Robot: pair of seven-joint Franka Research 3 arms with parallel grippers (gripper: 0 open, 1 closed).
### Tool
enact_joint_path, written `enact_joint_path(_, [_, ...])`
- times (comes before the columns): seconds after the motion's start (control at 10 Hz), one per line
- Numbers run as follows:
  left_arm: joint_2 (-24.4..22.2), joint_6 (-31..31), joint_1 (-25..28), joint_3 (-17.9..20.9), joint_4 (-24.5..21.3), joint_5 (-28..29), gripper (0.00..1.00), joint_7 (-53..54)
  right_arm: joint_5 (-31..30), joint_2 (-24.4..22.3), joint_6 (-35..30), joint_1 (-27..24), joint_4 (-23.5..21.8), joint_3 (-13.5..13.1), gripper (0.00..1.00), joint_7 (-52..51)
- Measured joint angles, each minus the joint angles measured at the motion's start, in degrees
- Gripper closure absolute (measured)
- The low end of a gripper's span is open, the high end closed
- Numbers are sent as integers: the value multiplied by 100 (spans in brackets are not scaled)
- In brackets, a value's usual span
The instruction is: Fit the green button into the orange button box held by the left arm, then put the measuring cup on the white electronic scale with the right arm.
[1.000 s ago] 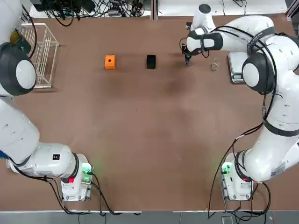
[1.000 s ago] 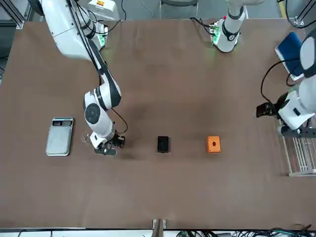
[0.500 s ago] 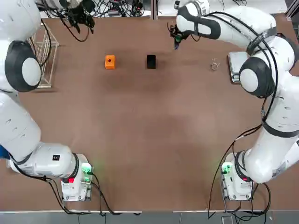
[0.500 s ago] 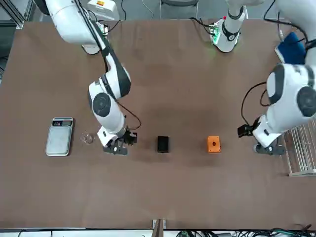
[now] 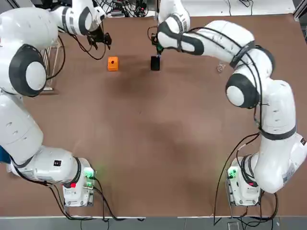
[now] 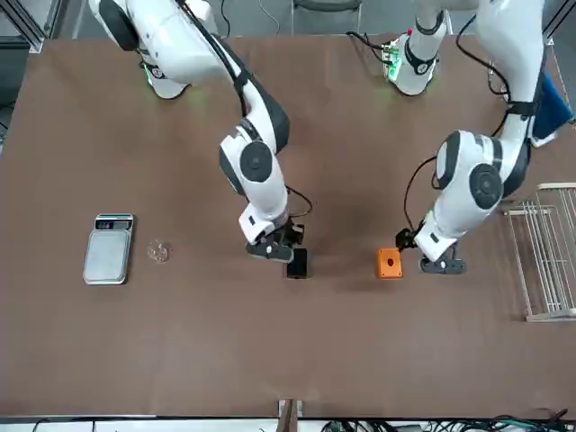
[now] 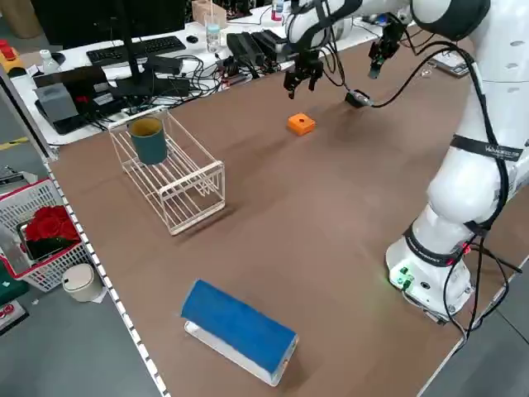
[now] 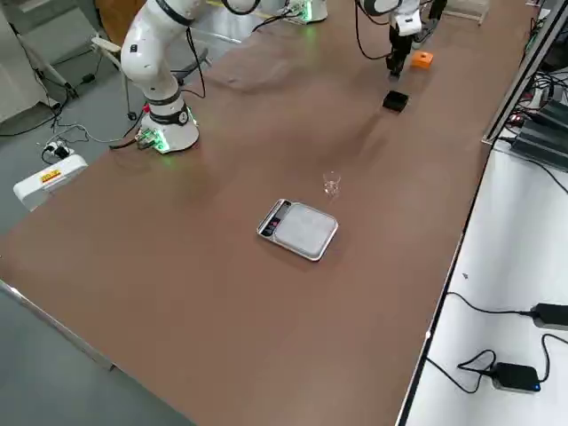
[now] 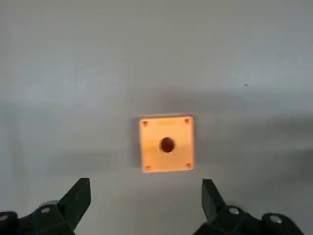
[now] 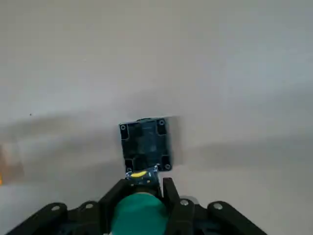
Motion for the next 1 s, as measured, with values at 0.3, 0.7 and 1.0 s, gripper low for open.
enact_joint_path(0.3, [445, 420, -136, 13, -6, 47, 0, -176, -9, 608, 529, 128, 274, -87, 64, 213])
enact_joint_path(0.7, [609, 768, -138, 30, -5, 86, 0, -319, -9, 771, 532, 196, 483, -173, 64, 284])
enact_joint_path(1.0, [896, 931, -164, 19, -11, 370, 0, -356, -32, 794, 531, 197, 484, -228, 64, 300])
